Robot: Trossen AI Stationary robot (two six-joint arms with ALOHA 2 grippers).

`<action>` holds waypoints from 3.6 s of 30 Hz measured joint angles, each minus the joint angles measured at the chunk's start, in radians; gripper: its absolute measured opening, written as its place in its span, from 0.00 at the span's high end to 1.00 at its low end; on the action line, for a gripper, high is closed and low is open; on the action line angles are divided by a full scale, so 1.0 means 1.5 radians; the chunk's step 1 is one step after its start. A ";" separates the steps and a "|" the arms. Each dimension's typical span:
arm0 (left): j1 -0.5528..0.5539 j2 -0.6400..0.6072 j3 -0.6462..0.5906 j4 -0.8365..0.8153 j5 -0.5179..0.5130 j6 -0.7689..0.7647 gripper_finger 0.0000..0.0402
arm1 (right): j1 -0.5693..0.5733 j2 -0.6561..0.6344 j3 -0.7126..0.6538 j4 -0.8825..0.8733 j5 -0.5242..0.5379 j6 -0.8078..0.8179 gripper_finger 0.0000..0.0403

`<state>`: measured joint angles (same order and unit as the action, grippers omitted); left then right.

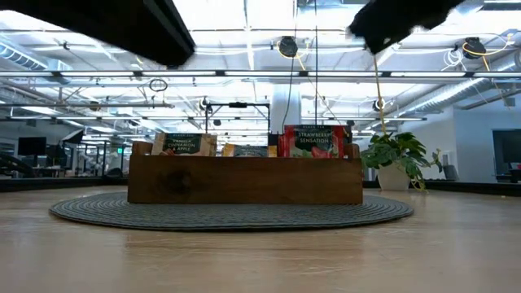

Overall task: Pick & Place Tea
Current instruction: Return to Home Position

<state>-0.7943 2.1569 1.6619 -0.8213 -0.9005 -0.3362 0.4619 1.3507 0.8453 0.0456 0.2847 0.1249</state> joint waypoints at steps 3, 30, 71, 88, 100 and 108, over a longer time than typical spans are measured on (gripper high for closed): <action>-0.020 -0.030 -0.001 -0.098 -0.065 -0.038 0.88 | 0.028 -0.043 -0.047 0.068 0.001 -0.025 0.97; 0.121 -0.709 -0.641 0.579 0.225 0.182 0.99 | 0.048 -0.477 -0.545 0.480 0.019 -0.061 1.00; 0.171 -1.386 -1.080 0.839 0.144 0.595 1.00 | -0.099 -0.730 -0.547 0.216 -0.081 -0.097 1.00; 0.279 -1.425 -1.068 0.493 0.318 0.280 1.00 | -0.134 -0.736 -0.554 0.182 -0.068 -0.089 1.00; 0.279 -1.342 -1.077 0.520 0.374 0.292 1.00 | -0.143 -0.726 -0.554 0.176 -0.087 -0.077 1.00; 0.285 -1.324 -1.078 0.520 0.379 0.287 0.99 | -0.143 -0.725 -0.554 0.194 -0.087 -0.077 1.00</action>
<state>-0.3672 0.1708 0.0456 -0.0410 -0.3321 0.0936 0.2478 0.2638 0.0147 0.3359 0.1535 0.0097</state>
